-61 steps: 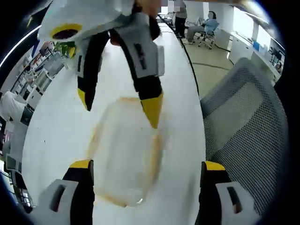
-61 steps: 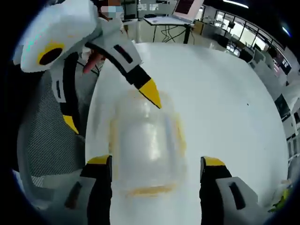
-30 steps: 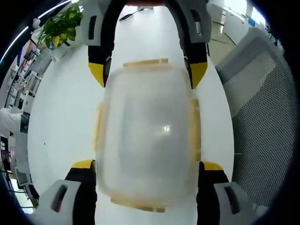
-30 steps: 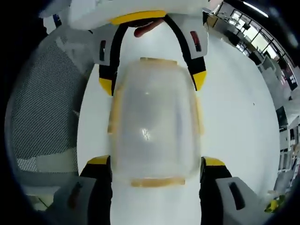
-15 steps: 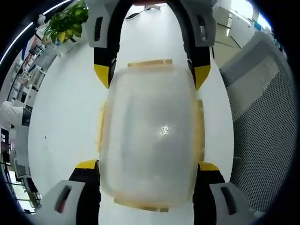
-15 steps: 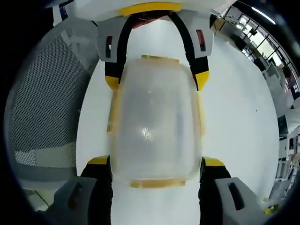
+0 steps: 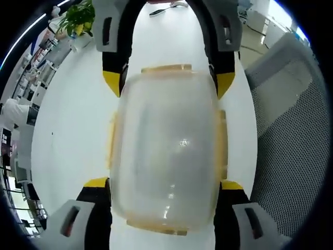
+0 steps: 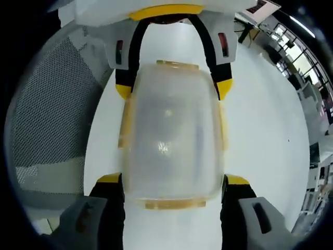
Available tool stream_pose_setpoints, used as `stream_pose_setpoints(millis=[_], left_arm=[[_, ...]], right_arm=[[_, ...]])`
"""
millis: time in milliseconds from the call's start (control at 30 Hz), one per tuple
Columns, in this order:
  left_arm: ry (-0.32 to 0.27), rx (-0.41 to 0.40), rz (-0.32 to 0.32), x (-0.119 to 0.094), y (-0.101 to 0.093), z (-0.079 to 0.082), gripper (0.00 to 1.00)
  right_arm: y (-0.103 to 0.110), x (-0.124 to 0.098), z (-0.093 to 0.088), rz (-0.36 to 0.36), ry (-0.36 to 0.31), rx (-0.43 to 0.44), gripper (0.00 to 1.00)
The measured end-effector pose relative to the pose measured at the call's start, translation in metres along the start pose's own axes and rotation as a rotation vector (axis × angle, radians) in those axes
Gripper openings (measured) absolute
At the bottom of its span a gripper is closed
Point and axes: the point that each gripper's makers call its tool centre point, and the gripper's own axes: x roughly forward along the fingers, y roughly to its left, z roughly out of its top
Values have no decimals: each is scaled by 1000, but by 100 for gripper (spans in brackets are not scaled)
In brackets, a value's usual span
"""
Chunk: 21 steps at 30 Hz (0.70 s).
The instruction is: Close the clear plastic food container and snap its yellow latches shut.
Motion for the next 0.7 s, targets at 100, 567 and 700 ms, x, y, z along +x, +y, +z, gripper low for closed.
stream_pose_setpoints(millis=[100, 567, 700], left_arm=[[-5, -9, 2, -3, 2, -10, 79], [-11, 24, -6, -10, 23, -56, 79], [-16, 46, -13, -10, 32, -65, 79]], right_arm=[[-2, 3, 10, 4, 2, -8, 73], [-17, 20, 55, -5, 23, 23, 73], [-24, 25, 63, -11, 36, 41, 73]])
